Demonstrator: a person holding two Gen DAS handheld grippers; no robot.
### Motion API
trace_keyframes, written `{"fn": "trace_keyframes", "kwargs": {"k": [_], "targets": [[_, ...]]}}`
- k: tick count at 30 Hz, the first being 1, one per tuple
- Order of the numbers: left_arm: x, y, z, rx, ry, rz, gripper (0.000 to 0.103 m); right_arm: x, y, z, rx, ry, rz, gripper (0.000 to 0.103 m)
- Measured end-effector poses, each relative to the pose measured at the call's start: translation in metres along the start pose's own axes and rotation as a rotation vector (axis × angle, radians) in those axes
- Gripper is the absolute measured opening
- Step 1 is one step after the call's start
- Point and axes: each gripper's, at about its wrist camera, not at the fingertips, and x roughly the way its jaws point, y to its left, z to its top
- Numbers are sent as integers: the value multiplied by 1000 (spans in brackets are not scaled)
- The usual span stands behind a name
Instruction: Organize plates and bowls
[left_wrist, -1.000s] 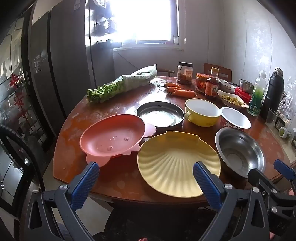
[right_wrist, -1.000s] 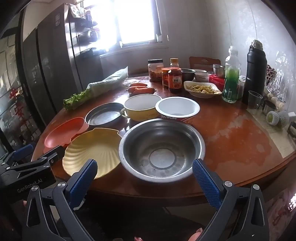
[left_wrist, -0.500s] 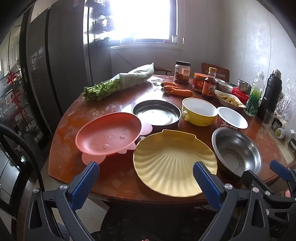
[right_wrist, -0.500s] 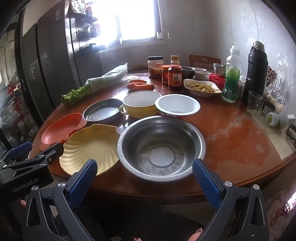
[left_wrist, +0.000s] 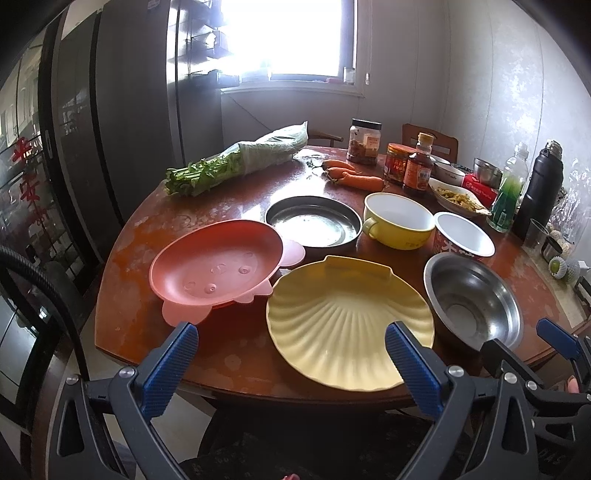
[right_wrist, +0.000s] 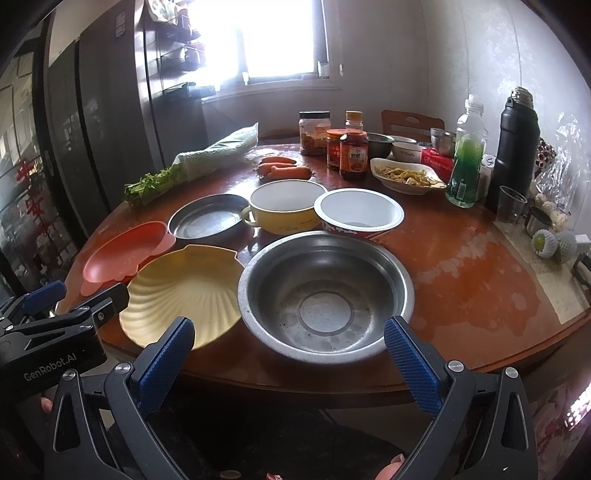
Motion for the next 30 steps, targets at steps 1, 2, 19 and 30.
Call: {"fn": "trace_keyframes", "kwargs": {"k": [1, 2, 19, 30], "targets": [[0, 0, 0, 1, -1, -3, 102, 0, 0, 0, 0, -1, 1, 102], [0, 0, 0, 0, -1, -4, 102, 0, 0, 0, 0, 0, 5, 102], [0, 1, 2, -3, 1, -8, 102, 1, 4, 2, -9, -2, 26, 102], [0, 4, 2, -17, 6, -15, 102, 2, 9, 4, -15, 6, 39, 102]]}}
